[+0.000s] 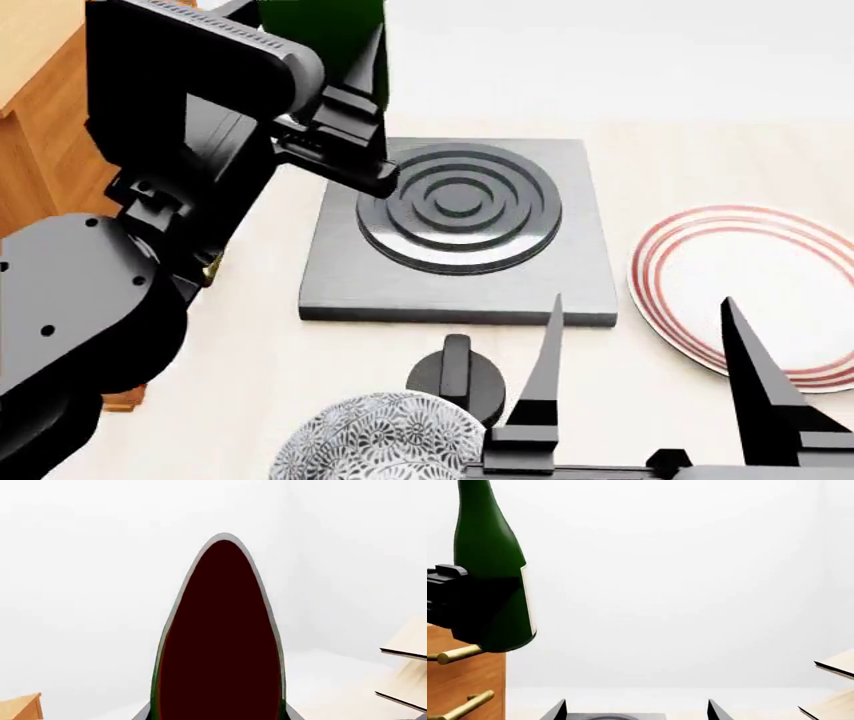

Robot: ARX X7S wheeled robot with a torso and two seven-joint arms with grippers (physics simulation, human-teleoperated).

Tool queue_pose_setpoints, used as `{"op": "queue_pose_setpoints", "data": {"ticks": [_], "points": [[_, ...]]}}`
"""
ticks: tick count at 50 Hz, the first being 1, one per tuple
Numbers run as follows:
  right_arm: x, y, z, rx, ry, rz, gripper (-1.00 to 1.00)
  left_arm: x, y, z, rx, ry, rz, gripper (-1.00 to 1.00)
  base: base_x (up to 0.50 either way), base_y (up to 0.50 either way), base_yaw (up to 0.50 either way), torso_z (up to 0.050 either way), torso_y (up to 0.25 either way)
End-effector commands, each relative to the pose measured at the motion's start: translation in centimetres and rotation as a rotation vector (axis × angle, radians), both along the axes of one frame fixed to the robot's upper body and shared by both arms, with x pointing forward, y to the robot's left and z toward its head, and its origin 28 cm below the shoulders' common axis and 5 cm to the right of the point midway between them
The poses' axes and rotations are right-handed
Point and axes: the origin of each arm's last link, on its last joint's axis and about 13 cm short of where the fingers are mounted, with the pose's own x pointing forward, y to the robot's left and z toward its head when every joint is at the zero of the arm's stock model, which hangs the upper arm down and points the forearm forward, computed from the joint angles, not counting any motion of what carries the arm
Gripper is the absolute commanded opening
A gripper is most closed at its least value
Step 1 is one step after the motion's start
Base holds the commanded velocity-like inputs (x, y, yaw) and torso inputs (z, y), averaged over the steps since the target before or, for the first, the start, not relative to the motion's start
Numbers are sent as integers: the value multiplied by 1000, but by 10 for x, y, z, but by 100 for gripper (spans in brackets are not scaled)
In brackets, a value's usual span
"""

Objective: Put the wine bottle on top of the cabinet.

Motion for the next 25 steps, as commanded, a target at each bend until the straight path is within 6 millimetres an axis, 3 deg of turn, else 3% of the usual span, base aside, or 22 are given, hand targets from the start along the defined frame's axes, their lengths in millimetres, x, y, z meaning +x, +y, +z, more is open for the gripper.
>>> {"op": "queue_pose_setpoints", "data": {"ticks": [1, 11, 25], "points": [[-2, 1, 1, 2, -2, 5, 100, 9, 22, 76, 74, -105, 122, -100, 0, 0, 0, 0, 0], [-2, 0, 1, 15, -1, 7, 100, 20, 50, 145, 107, -162, 249, -100, 0, 0, 0, 0, 1], [-2, -1, 0, 22, 2, 9, 100, 37, 92, 191, 156, -149, 436, -100, 0, 0, 0, 1, 1]]}}
